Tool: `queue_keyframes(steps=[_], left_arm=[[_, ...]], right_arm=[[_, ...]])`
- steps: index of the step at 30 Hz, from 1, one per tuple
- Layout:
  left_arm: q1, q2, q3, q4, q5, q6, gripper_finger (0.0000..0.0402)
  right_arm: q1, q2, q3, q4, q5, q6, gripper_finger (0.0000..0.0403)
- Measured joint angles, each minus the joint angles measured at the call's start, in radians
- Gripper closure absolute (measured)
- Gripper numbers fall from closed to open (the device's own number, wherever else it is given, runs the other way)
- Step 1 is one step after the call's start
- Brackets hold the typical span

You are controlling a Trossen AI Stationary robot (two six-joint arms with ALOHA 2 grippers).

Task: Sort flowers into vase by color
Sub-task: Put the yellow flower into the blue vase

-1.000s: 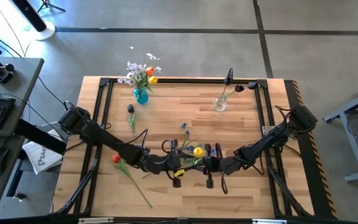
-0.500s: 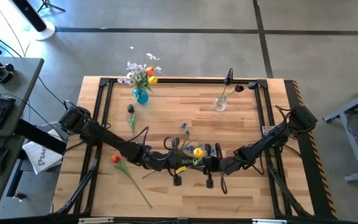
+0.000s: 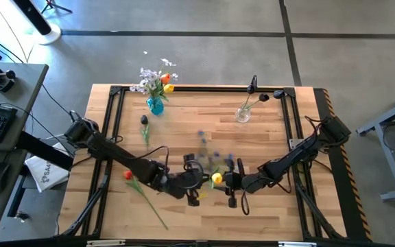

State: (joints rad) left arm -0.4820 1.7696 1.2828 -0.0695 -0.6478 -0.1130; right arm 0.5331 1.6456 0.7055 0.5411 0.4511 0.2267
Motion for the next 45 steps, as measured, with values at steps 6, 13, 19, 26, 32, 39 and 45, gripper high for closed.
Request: queue_keyframes(steps=[6, 13, 19, 26, 32, 39, 45], left_arm=[[-0.043, -0.052, 0.066, -0.376, -0.223, -0.196, 0.0400], [-0.122, -0.164, 0.068, -0.552, -0.632, -0.369, 0.0401], [-0.144, -0.283, 0.067, -0.985, -0.839, -0.799, 0.0401], [-0.079, -0.471, -0.125, -1.423, -0.922, -1.468, 0.0401], [0.064, -0.674, -0.362, -1.457, -0.925, -1.685, 0.0401], [0.162, -0.820, -0.465, -1.443, -0.924, -1.743, 0.0401], [0.121, -0.851, -0.398, -1.347, -0.924, -1.651, 0.0401]], right_arm=[[0.023, -0.107, 0.000, -0.121, 0.055, 0.001, 0.0231], [0.088, -0.174, 0.000, -0.188, 0.197, -0.023, 0.0212], [0.111, -0.159, 0.000, -0.187, 0.201, -0.025, 0.0223], [0.111, -0.153, 0.000, -0.186, 0.201, -0.025, 0.0233], [0.109, -0.153, 0.000, -0.185, 0.201, -0.030, 0.0233], [0.095, -0.153, 0.000, -0.178, 0.201, -0.036, 0.0233], [0.071, -0.153, 0.000, -0.174, 0.200, -0.025, 0.0233]])
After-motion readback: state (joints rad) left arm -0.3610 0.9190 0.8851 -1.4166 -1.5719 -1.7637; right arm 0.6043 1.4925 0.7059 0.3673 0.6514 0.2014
